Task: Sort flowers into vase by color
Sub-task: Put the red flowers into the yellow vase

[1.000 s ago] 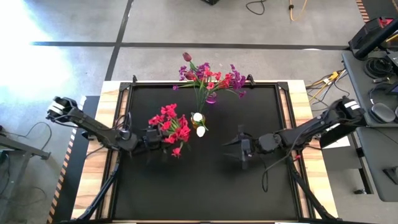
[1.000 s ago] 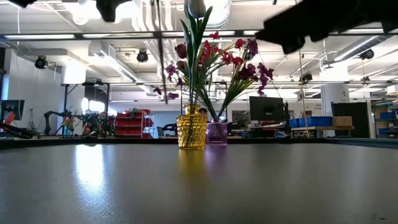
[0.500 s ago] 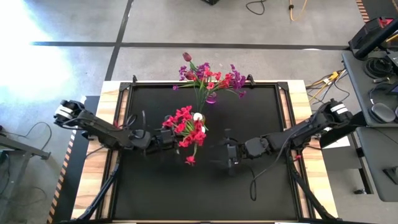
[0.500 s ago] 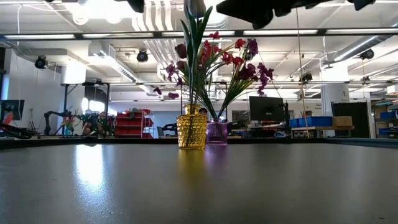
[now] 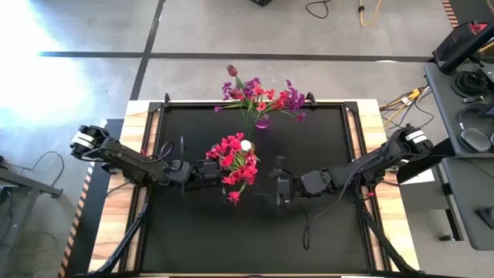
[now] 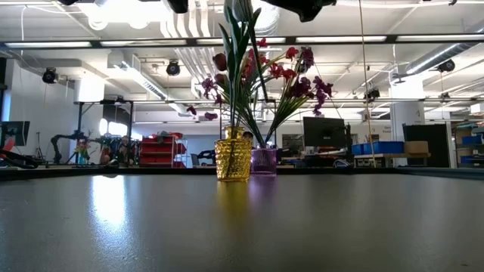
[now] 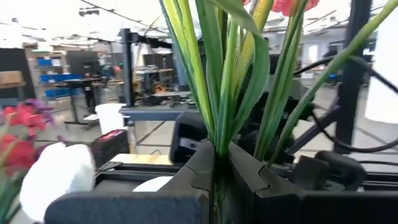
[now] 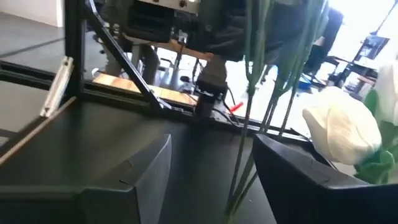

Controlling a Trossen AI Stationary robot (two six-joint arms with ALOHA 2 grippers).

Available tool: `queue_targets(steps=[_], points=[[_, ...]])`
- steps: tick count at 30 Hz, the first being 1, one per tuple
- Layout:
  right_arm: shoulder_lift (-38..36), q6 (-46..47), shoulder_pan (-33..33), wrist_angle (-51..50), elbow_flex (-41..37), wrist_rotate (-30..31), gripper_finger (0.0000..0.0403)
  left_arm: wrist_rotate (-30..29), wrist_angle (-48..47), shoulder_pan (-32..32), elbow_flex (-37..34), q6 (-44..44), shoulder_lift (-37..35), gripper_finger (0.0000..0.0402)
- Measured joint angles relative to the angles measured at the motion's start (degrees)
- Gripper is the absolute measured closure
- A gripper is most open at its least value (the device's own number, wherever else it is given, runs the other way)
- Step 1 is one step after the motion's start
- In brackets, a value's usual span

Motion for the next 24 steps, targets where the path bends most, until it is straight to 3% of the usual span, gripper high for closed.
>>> queue_targets(steps=[13, 17, 24], points=[[0.13, 4.21, -2.29, 0.59, -0.02, -0.43, 0.0287, 3.52, 5.03, 0.07, -0.03, -0.11, 4.23, 0.0398], [0.26, 4.17, -2.2, -0.47, -0.02, -0.45, 0.028, 3.57, 4.75, 0.07, 0.05, 0.32, 4.55, 0.0398], [-3.27, 8.16, -0.75, -9.95, -0.06, 0.42, 0.0226, 3.35, 4.3, -0.01, 0.04, 1.04, 3.38, 0.0398]])
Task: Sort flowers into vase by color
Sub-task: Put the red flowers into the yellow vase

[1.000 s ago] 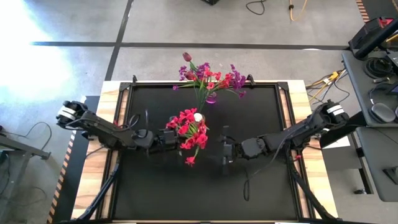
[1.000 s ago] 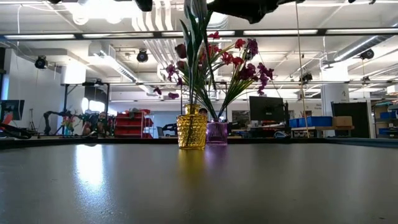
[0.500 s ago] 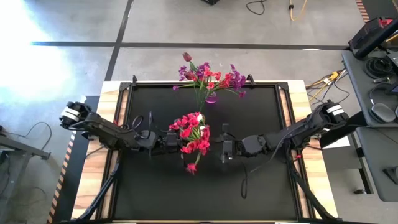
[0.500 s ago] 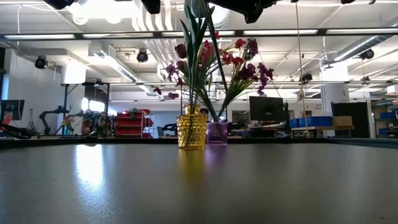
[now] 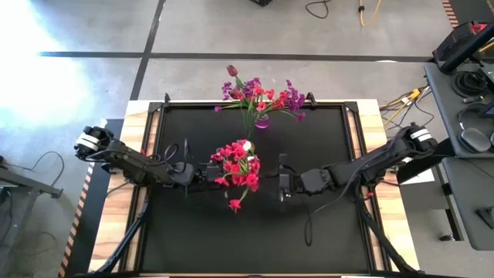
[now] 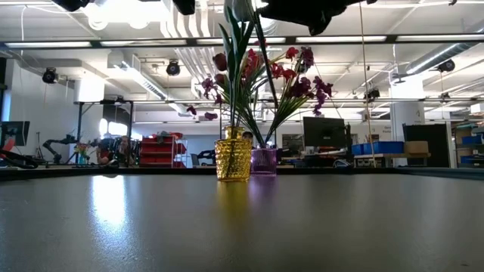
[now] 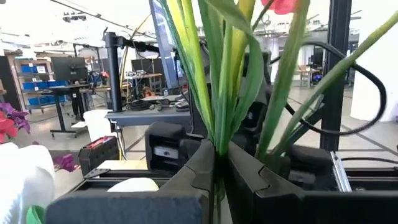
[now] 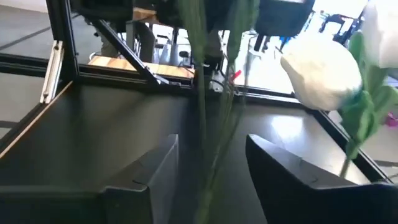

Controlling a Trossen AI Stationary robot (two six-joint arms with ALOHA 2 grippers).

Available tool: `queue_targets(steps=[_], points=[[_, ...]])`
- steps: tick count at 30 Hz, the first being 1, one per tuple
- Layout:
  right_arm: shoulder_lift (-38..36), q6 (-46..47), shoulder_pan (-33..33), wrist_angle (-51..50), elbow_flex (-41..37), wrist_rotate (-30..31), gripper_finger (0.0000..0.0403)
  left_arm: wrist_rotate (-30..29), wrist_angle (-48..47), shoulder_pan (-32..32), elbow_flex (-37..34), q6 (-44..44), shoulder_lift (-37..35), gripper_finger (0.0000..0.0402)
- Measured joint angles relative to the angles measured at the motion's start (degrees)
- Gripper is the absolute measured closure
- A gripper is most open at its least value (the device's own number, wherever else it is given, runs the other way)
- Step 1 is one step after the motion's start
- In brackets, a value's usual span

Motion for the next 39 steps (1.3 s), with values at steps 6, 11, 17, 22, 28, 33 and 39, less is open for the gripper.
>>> queue_targets(steps=[6, 11, 17, 22, 28, 33, 39], points=[[-1.91, 0.5, 0.14, -1.3, -0.02, 0.46, 0.019, -0.04, -0.52, -0.01, -0.07, -0.33, -0.01, 0.0398], [-1.79, 0.14, -0.17, -0.76, -0.02, 1.33, 0.0188, -0.13, -0.96, -0.01, -0.07, -0.31, -0.01, 0.0398], [-0.17, 0.14, -1.82, 3.8, 0.06, -0.81, 0.0188, -0.11, -0.77, 0.01, -0.07, -0.52, 0.2, 0.0398], [1.88, 0.08, -2.0, 3.09, 2.23, -3.7, 0.0196, -0.08, -0.99, 0.01, -0.09, -0.52, 0.45, 0.0398], [4.54, 0.05, -2.55, -0.67, 5.96, -3.68, 0.0221, 0.33, -0.98, 0.01, -0.09, -0.54, 0.45, 0.0398], [5.5, -0.65, -2.66, -3.24, 8.01, -3.8, 0.0266, 0.35, -1.48, 0.01, -0.09, -0.74, 0.47, 0.0398], [5.34, -2.04, -2.66, -4.34, 8.44, -3.7, 0.0349, 0.34, -2.65, 0.01, -0.09, -1.02, 0.47, 0.0387]])
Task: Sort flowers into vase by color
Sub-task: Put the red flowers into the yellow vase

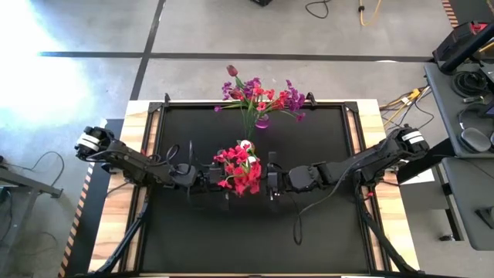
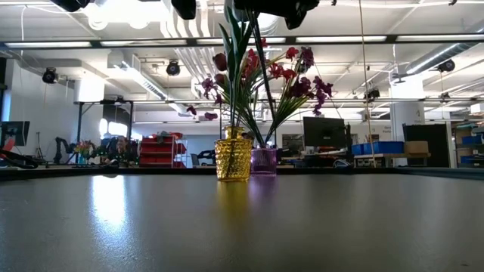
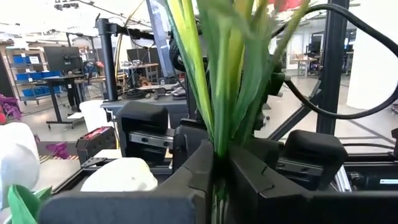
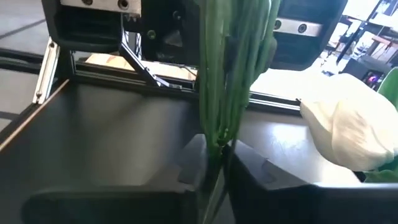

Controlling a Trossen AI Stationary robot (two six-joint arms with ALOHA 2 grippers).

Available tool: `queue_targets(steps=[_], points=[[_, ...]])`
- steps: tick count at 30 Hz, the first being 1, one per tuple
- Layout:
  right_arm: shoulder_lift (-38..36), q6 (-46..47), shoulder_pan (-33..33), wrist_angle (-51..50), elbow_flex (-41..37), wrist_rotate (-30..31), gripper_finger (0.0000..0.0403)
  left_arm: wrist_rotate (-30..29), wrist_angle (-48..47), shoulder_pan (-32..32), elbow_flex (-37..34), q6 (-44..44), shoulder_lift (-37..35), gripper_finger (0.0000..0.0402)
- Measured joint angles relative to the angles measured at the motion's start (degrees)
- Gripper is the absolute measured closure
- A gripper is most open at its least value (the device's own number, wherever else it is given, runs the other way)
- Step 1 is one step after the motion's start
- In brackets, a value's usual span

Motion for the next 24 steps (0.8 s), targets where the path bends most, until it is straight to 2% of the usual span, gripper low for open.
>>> queue_targets(steps=[2, 4, 16, 21, 24], points=[[-0.3, -0.86, 0.0, -0.53, 0.0, 0.07, 0.0377, -0.28, -0.52, -0.01, 0.0, -0.01, 0.0, 0.0375], [-0.66, -1.85, -0.03, -0.57, -0.02, 0.25, 0.0388, -1.51, -1.14, -0.04, 0.0, -0.05, 0.0, 0.036], [-6.04, -4.93, 0.07, -2.28, -1.65, 0.44, 0.039, -2.42, -4.4, 0.04, -0.02, 0.51, -0.87, 0.0249], [-11.36, -4.95, 0.29, -3.29, -4.7, 1.25, 0.039, -2.38, -4.64, 0.0, -0.85, 0.77, -1.01, 0.0234], [-15.49, -6.32, 0.57, -3.3, -7.75, 5.65, 0.039, -3.59, -3.72, 0.0, -2.23, 1.26, -1.05, 0.0235]])
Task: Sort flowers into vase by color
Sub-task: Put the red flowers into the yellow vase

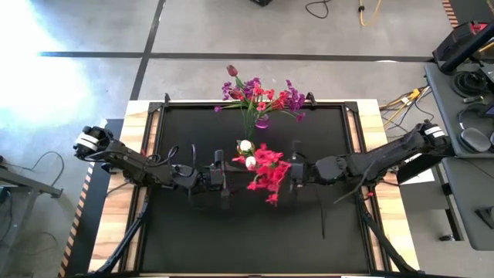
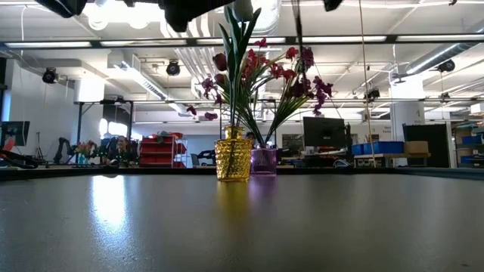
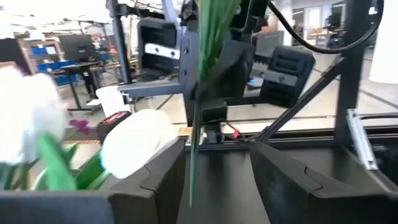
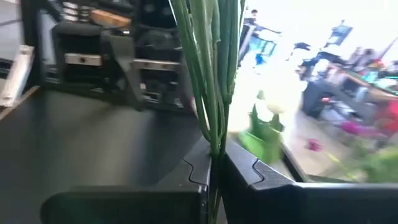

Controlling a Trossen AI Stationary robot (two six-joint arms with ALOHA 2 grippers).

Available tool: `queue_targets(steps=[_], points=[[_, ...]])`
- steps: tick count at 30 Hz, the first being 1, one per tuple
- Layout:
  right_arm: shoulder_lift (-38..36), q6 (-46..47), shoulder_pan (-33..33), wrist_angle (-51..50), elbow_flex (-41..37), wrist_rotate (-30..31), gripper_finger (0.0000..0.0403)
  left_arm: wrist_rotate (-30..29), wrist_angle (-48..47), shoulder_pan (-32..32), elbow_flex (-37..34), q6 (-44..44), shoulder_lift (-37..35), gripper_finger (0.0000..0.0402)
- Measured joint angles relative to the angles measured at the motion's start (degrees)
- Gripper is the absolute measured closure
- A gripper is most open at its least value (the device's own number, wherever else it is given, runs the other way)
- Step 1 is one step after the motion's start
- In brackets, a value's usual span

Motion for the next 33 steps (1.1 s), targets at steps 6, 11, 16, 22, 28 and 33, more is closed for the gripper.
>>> queue_targets(steps=[6, 11, 16, 22, 28, 33], points=[[-7.9, -3.37, -0.57, 5.79, -8.84, 2.48, 0.039, -2.39, 8.21, 0.22, -4.95, 0.74, -0.01, 0.0246], [-11.19, -6.86, -3.38, 23.21, -18.99, 2.5, 0.039, -2.91, 19.11, 0.72, -10.88, 1.92, -0.41, 0.0254], [-9.97, -8.59, -7.89, 40.75, -25.87, 0.49, 0.039, -2.99, 28.14, 1.62, -16.1, 2.07, -0.86, 0.0261], [-2.53, -7.69, -12.87, 55.91, -27.94, -4.07, 0.039, -3.02, 31.88, 2.46, -18.93, 2.07, -1.78, 0.0265], [9.25, -6.12, -16.11, 64.79, -24.43, -4.17, 0.039, -3.02, 32.21, 2.54, -18.56, 2.13, -2.12, 0.0265], [17.65, -6.09, -17.65, 66.6, -18.31, -4.24, 0.039, -3.04, 32.14, 2.54, -18.56, 2.25, -2.12, 0.0265]])
